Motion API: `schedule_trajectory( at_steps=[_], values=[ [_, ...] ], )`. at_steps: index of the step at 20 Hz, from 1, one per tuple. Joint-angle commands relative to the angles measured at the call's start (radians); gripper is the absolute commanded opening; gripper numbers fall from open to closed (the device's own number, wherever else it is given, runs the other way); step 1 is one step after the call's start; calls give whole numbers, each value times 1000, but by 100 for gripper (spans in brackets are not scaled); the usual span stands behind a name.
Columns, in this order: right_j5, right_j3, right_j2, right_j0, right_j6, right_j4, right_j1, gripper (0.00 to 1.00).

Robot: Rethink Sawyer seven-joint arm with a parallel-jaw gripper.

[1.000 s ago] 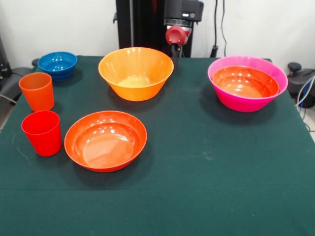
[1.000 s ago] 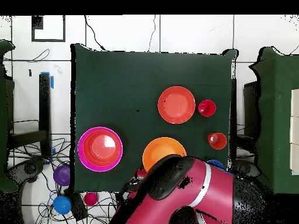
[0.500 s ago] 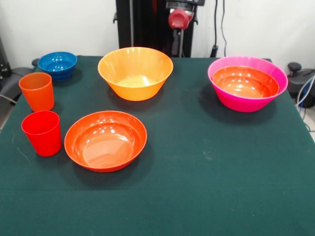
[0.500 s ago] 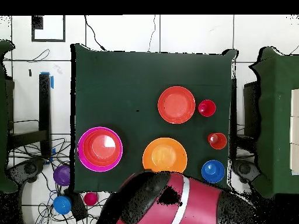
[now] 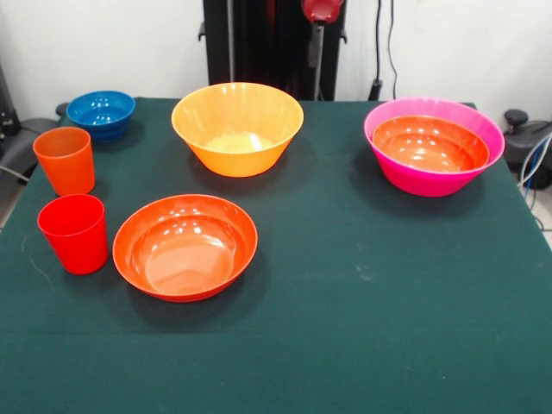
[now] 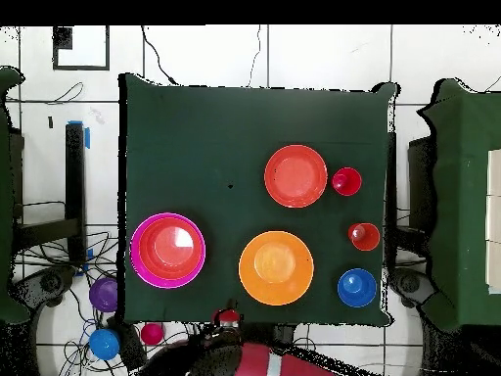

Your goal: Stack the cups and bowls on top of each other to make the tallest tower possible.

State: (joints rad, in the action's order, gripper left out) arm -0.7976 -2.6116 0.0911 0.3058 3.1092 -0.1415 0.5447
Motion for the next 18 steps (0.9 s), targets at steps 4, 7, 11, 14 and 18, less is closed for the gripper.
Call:
schedule_trajectory(
  at_steps=[4,7,11,14,18],
  values=[
    [144,307,35,-61,-261,-266,-6,100],
    [176,390,61,-85,-299,-384,5,100],
    [204,472,117,-147,-311,-493,31,100],
    [193,527,170,-200,-318,-550,32,100],
    [183,615,226,-257,-332,-641,20,100]
  ],
)
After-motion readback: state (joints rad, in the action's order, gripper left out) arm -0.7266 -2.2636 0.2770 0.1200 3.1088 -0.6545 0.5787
